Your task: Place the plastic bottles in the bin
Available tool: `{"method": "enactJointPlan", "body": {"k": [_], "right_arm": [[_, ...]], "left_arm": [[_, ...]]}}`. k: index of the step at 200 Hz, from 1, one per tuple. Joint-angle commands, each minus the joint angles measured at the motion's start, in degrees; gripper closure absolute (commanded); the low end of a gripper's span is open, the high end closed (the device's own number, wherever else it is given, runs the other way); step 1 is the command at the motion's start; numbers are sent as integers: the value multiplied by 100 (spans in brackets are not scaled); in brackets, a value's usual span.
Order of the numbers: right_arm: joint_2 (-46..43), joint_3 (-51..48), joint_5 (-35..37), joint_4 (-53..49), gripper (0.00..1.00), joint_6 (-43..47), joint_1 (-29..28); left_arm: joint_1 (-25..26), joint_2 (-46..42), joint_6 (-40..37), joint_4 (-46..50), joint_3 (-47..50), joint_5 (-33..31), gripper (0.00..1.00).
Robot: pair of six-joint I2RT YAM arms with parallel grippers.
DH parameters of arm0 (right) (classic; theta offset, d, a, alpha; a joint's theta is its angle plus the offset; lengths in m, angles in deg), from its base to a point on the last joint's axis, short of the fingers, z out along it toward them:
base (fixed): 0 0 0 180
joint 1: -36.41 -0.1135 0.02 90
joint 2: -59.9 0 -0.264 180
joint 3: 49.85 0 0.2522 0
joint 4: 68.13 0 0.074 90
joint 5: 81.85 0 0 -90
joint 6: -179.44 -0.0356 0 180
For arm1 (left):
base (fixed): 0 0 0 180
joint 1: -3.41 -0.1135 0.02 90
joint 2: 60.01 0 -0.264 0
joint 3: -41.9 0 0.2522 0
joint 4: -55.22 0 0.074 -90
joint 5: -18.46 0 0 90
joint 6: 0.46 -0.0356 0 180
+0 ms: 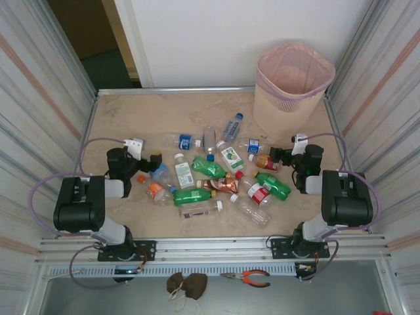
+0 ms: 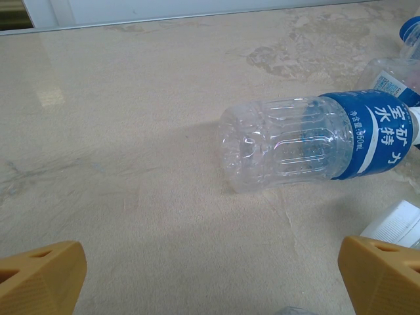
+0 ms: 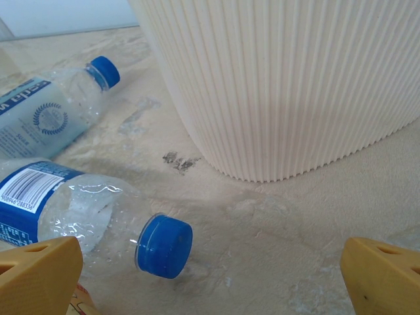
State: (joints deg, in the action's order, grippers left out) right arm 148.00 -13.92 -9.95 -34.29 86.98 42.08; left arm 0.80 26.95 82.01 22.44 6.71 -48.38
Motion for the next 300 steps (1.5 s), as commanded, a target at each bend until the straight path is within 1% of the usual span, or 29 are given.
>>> {"method": "enactJointPlan", "body": {"k": [1,12,122,137,159,170,187,217,242,266,288,300], "right_arm": [[-2,-46,-119,121,1,86,33],[12,-38,-97,123,1,26,70],[-97,-58,-69,78,1,72,37],[-183,-54,113,-3,1,76,-15],[-264,-69,320,-46,1,90,-105],[-366,-44,362,-163,1,87,-115],[-645,78,327,-647,1,102,-119],[-1069,145,366,-1144,1,49,-126],[-1577,287,496,-1972,1,123,-188],[-2020,543,616,-2997,1,-176,-215],[-2287,843,625,-3947,0,-411,-349],[-2398,990,681,-4394,2,-528,-468]], "left_arm": [[-30,-58,-63,-118,-67,88,1],[-44,-47,-1,-127,-80,1,1],[-64,-109,32,-53,-111,-20,1],[-14,-245,36,41,-87,-255,1],[-4,-392,101,-66,32,-379,1],[-3,-574,136,115,22,-446,1],[25,-871,181,467,-45,-646,1],[91,-1125,243,777,-118,-946,1],[206,-1530,350,1479,-361,-1396,1],[268,-1897,652,2180,-631,-1766,1],[277,-2140,996,3007,-981,-1891,1],[272,-2219,1137,3635,-1243,-1941,1]]}}
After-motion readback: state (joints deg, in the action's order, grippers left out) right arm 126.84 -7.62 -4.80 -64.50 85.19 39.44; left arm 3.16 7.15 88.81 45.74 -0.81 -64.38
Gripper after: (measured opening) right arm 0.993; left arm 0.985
